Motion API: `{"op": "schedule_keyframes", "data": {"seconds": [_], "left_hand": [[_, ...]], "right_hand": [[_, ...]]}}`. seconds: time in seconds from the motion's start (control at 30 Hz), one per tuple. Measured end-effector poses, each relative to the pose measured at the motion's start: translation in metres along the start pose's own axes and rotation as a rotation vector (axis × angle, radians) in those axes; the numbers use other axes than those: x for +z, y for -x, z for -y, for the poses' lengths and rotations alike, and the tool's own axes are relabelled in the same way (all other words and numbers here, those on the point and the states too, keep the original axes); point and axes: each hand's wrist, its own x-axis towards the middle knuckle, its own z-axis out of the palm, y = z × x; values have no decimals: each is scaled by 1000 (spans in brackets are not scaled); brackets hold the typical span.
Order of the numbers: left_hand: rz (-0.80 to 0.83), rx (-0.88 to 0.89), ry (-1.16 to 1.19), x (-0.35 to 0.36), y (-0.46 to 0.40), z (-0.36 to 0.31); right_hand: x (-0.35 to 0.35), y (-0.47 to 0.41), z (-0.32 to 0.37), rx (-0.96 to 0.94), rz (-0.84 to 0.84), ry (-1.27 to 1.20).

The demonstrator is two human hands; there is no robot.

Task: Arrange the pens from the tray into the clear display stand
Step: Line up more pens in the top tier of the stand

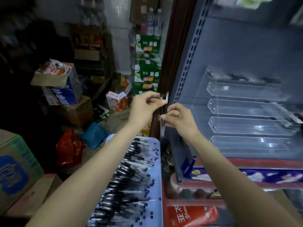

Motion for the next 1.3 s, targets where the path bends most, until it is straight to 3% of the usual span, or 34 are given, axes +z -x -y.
{"op": "schedule_keyframes", "data": {"seconds": [0.07,0.17,0.23,0.3,0.53,0.63,0.77,0.87,1.0,1.17,1.3], "left_hand": [[61,-14,28,20,-7,-18],[269,-79,-115,52,-10,-35],[423,-91,-118,79,-8,-45],[467,-50,-114,107,-11,-54],[332,24,-346,192,-49,-72],[253,78,-488,220,-64,-87],[56,71,-647,238,-80,-100],[-59,33,-683,234,-86,-104],[-157,-1,-722,222,-91,-105],[-206,-9,-719,216,-97,-105],[-215,-6,-696,215,-101,-107]], "right_hand": [[-24,-1,14,-23,-120,-137],[-68,-1,32,-55,-247,-370],[-101,-1,38,-95,-273,-435],[-132,-2,37,-123,-259,-412],[-267,-34,22,-208,-166,-312],[-317,-53,21,-255,-102,-110],[-351,-86,21,-283,-229,-35],[-370,-112,20,-228,-367,-161],[-369,-142,10,-190,-321,-158],[-357,-165,4,-166,-279,-13],[-349,-170,12,-224,-181,292]]}}
